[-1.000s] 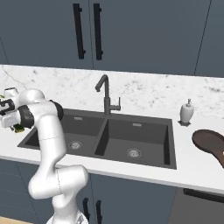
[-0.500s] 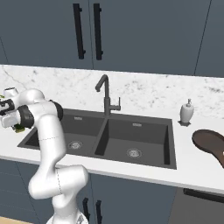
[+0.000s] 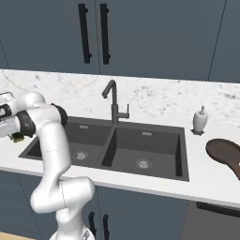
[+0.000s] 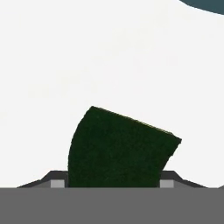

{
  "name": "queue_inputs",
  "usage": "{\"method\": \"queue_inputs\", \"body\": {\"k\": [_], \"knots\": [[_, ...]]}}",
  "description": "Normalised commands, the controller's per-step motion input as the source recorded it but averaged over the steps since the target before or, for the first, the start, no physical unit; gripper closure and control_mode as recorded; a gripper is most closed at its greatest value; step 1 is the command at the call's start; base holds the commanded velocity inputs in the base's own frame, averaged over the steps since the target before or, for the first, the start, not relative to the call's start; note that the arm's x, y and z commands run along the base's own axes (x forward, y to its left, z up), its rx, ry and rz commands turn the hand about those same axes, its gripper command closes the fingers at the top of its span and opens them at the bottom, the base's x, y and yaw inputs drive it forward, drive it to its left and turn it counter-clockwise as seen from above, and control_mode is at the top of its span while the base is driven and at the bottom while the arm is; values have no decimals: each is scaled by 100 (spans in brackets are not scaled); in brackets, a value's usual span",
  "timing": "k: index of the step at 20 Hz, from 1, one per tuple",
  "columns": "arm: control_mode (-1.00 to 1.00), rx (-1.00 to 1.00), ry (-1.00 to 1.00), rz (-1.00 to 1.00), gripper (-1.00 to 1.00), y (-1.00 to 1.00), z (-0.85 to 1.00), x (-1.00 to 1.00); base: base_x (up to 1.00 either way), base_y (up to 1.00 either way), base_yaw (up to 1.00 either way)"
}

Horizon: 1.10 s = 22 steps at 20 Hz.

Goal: Pick the pan and sponge and place them into the sink. Then turn on the water.

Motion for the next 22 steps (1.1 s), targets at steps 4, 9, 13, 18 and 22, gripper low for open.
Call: {"method": "queue_inputs", "body": {"k": [4, 9, 13, 18, 22], "knots": [[-100, 6, -10, 0, 100, -54, 54, -100, 0, 0, 0], [-100, 6, -7, 0, 100, -81, 38, -79, 0, 0, 0], [-100, 5, -2, 0, 100, -77, 42, -69, 0, 0, 0], [-100, 2, 0, -3, 100, -83, 57, -50, 0, 0, 0], [-100, 0, 12, -6, 100, -79, 72, -4, 0, 0, 0]]}}
